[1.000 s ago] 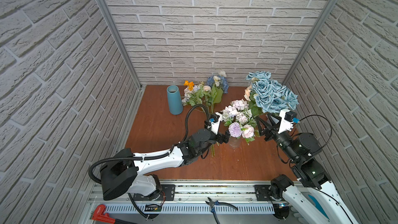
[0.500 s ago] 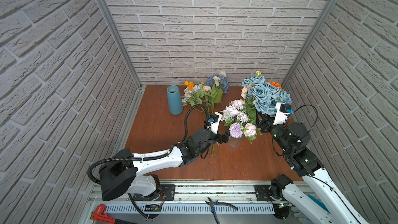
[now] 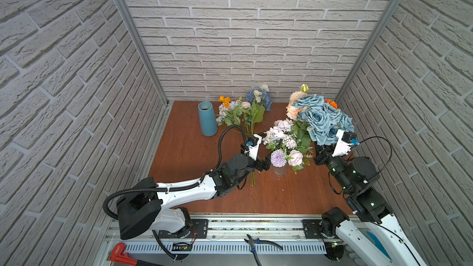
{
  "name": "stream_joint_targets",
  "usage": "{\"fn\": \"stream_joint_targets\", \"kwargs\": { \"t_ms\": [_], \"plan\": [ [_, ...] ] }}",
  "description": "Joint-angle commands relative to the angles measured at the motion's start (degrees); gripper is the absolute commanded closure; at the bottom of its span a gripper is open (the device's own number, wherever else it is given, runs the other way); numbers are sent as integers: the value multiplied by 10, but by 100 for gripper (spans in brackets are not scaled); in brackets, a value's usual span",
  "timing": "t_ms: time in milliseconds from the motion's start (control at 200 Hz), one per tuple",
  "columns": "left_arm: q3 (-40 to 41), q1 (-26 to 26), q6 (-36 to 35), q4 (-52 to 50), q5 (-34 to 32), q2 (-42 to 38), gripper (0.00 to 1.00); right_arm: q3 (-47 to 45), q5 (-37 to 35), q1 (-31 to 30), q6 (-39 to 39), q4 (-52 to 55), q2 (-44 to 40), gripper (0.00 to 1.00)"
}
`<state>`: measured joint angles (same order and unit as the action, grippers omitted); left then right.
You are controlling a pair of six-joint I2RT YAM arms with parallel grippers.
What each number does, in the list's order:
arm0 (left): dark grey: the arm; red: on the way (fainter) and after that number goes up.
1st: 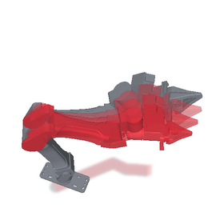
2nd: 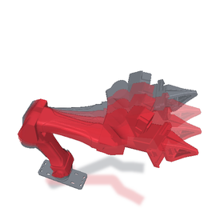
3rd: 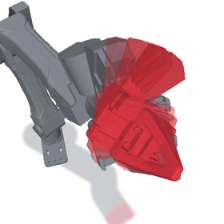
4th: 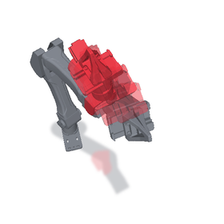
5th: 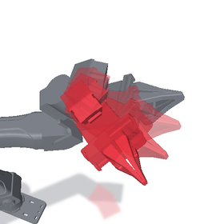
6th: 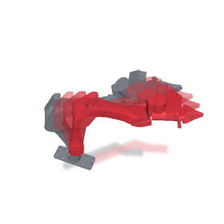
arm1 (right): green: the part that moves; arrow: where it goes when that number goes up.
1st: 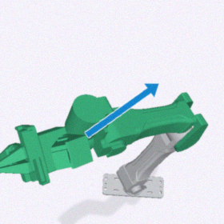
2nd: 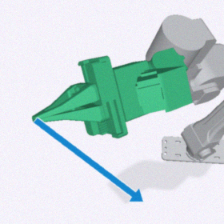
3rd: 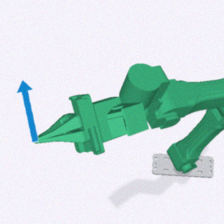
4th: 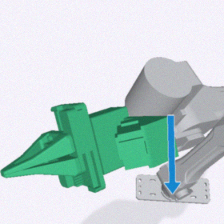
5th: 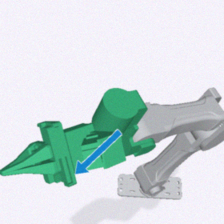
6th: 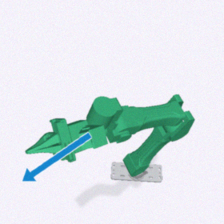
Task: Arrange flowers in a vase
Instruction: Place the flower in the vase.
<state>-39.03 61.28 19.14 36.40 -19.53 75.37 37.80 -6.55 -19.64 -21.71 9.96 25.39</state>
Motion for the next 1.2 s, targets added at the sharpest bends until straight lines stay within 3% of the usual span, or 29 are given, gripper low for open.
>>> {"fn": "stream_joint_targets", "kwargs": {
  "t_ms": [0, 280, 935, 1195],
  "plan": [
    [2, -5, -7, 31, -12, -10, 9, -17, 5, -2, -4, 6, -5, 93],
    [0, -5, -4, 27, -12, -13, 9, -24, 47, -2, -6, -46, 74, 94],
    [3, -5, 0, 15, -16, -29, 2, -81, 73, -2, -45, -82, 57, 93],
    [14, -5, 8, -9, -29, -50, 2, -55, 71, -2, -23, -47, 44, 76]
  ]
}}
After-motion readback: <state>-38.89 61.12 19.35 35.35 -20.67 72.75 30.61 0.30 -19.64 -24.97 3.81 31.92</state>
